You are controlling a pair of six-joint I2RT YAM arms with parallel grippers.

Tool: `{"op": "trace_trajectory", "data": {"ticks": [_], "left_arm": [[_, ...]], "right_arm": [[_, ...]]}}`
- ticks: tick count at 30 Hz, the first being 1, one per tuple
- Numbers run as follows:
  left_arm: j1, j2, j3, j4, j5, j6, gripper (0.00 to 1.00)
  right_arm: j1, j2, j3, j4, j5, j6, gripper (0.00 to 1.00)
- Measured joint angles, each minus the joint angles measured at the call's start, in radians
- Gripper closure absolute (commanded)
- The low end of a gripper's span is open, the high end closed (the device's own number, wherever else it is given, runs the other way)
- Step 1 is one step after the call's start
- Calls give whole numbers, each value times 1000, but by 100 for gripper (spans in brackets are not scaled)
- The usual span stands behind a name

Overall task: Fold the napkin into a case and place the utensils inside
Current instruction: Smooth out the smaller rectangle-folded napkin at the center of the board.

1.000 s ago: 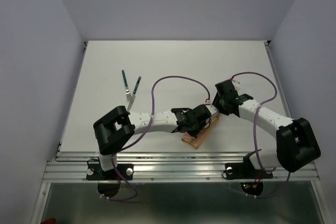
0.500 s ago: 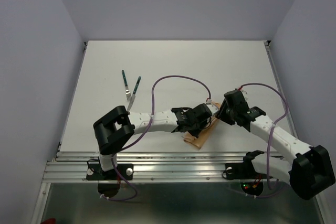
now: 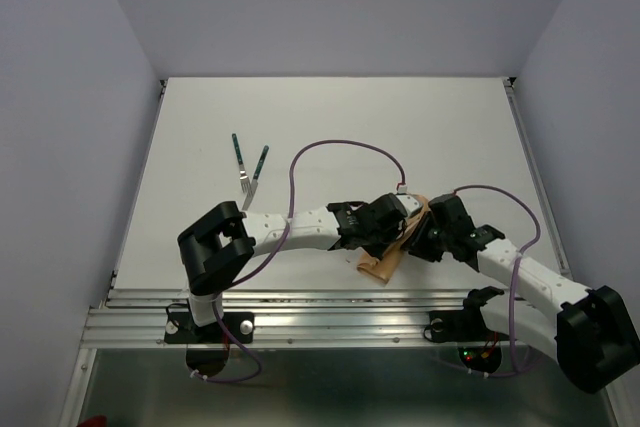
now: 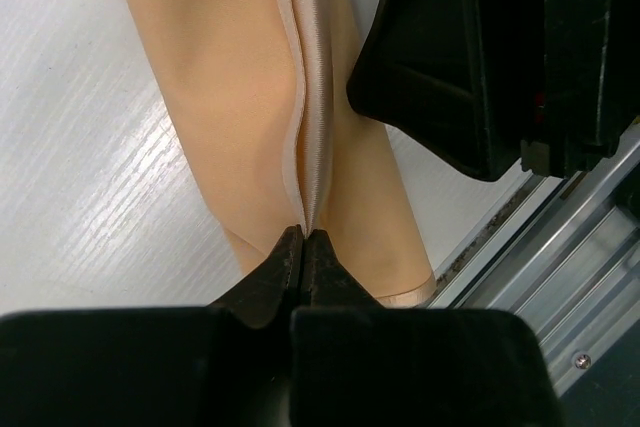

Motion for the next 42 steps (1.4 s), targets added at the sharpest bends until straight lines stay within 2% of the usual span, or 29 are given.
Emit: {"op": "trace_trajectory", "data": {"ticks": [8,15,20,37,39,41,42], "left_arm": [[0,0,2,0,11,0,100],[0,12,2,0,22,0,100],[0,24,16,-7,45,-3,100],[-3,88,54,4,95,-37,100],[-3,92,54,10,95,-39,100],[-2,94,54,14,96,-42,100],[-3,94,54,17,96,-43,100]], "right_arm": [[0,5,-40,39,-34,17,78],[0,16,-48,73,-44,23,92],[0,23,-51,80,-44,30,94],[6,23,-52,83,-40,53,93],[6,23,-53,83,-40,59,90],[6,22,-53,82,-33,66,82],[6,20,-53,80,-28,69,75]]}}
